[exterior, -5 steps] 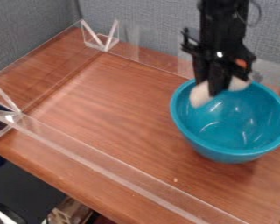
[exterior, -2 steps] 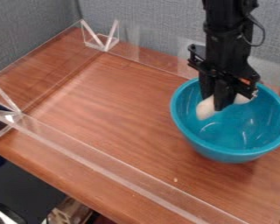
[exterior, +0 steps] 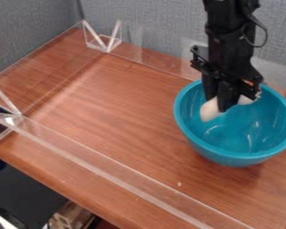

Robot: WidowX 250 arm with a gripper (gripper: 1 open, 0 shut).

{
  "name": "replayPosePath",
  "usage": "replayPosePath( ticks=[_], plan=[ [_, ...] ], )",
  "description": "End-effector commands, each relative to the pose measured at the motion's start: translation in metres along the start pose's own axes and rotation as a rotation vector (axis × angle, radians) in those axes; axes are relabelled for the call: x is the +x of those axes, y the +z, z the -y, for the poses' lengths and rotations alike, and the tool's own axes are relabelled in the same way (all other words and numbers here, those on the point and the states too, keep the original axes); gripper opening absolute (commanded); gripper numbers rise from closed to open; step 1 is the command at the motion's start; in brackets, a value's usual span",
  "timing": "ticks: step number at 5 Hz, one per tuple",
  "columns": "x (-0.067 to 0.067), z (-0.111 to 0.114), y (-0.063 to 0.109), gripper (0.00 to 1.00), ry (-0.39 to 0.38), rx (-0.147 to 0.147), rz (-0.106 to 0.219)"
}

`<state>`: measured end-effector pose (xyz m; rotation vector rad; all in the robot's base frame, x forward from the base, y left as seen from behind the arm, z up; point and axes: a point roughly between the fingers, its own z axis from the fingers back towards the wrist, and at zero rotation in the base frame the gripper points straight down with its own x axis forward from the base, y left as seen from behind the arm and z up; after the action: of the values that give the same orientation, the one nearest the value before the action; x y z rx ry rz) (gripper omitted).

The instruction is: Put the mushroom in the blue bowl

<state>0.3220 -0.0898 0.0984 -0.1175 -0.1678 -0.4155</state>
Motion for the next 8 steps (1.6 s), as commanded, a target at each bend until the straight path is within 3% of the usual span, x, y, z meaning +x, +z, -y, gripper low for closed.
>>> replayPosePath(
  ticks=[1,3,4,5,6,7,8],
  plan=[
    [0.006,-0.005,0.009,0.00,0.009,0.008,0.046],
    [0.009,-0.009,0.008,0.00,0.013,0.013,0.069],
    [0.009,-0.007,-0.001,1.00,0.013,0.006,0.055],
    [0.008,-0.009,0.003,1.00,0.023,0.014,0.052],
    [0.008,-0.010,0.021,1.00,0.033,0.030,0.063],
    [0.009,-0.012,0.040,1.00,0.043,0.046,0.079],
    [0.008,-0.014,0.074,1.00,0.055,0.079,0.120]
  ],
)
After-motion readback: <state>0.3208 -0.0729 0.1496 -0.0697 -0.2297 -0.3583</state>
